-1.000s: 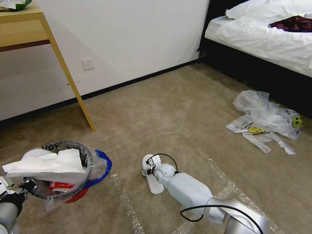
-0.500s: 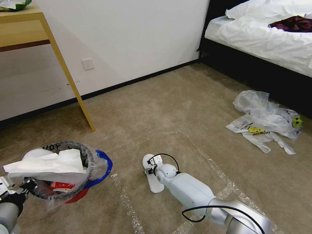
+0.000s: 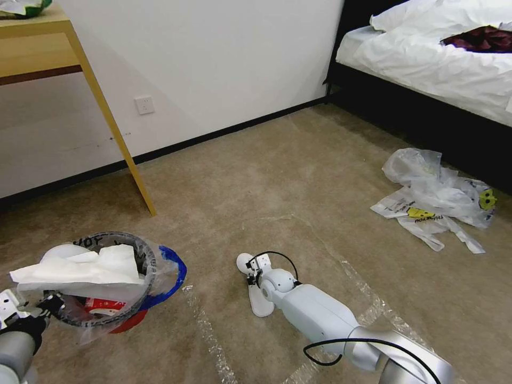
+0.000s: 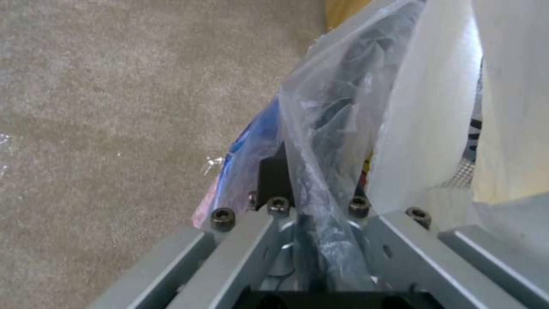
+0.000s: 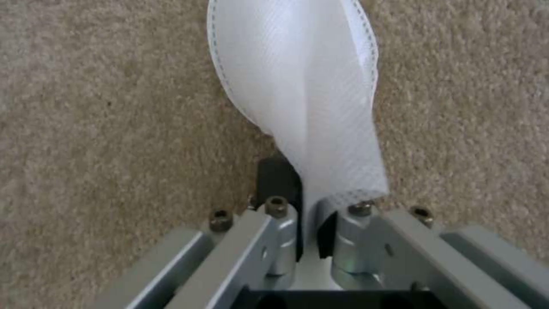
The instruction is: Pick up the trash bin and place the garbage on the floor into it.
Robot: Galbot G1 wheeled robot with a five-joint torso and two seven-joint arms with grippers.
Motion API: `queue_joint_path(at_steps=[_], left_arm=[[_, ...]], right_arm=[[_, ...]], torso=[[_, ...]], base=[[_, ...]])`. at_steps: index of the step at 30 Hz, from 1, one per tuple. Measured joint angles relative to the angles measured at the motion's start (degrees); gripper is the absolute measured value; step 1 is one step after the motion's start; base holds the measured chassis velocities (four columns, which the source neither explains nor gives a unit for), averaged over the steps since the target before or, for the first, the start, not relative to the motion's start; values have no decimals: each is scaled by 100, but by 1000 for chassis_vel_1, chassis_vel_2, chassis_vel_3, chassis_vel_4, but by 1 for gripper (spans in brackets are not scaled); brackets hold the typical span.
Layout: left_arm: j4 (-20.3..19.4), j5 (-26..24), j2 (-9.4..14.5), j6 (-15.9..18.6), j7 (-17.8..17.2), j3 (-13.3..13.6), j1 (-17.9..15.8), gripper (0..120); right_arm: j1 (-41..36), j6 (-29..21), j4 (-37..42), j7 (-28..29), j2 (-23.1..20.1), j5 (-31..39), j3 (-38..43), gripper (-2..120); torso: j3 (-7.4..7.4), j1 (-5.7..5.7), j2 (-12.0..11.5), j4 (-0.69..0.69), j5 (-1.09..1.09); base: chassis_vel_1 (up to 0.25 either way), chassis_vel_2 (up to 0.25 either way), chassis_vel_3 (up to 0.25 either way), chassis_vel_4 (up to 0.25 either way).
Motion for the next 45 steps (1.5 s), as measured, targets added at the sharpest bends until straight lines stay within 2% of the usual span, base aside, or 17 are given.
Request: queue_joint_path(at_steps=[10, 18, 20, 28, 38, 40, 41, 43, 45], left_arm=[[13, 23, -7, -3, 5, 18, -17, 1], [96, 54, -2, -1, 5, 115, -89, 1], [100, 59, 11, 8, 3, 163, -105, 1], [73, 43, 37, 52, -15, 214, -107, 1], [-67, -143, 163, 128, -118, 300, -62, 1], [-104, -175, 188, 150, -145, 370, -42, 1], [-104, -175, 188, 150, -145, 370, -42, 1], [-132, -180, 204, 174, -161, 425, -38, 1], [-154, -180, 211, 184, -170, 446, -28, 1]], right_arm=[[-31, 4, 170, 28, -110, -9, -6, 1], [-104, -127, 1200, 293, -591, 183, 179, 1], [-110, -71, 1655, 355, -797, 186, 350, 1], [-83, 109, 2262, 403, -1084, 260, 613, 1], [107, 875, 3695, 181, -1769, 577, 1031, 1], [222, 1222, 4233, -5, -1996, 870, 1046, 1], [222, 1222, 4233, -5, -1996, 870, 1046, 1], [356, 1660, 4695, -310, -2107, 1078, 995, 1], [427, 1849, 4851, -494, -2121, 1123, 973, 1]], torso=[[1, 0, 0, -1, 1], [0, 0, 0, -1, 1], [0, 0, 0, -1, 1], [0, 0, 0, -1, 0], [0, 0, 0, -3, 1], [0, 0, 0, -1, 1], [0, 0, 0, -1, 1], [0, 0, 0, -2, 0], [0, 0, 0, 0, 0]], base=[[0, 0, 0, 0], [0, 0, 0, 0], [0, 0, 0, 0], [0, 0, 0, 0], [0, 0, 0, 0], [0, 0, 0, 0], [0, 0, 0, 0], [0, 0, 0, 0], [0, 0, 0, 0]])
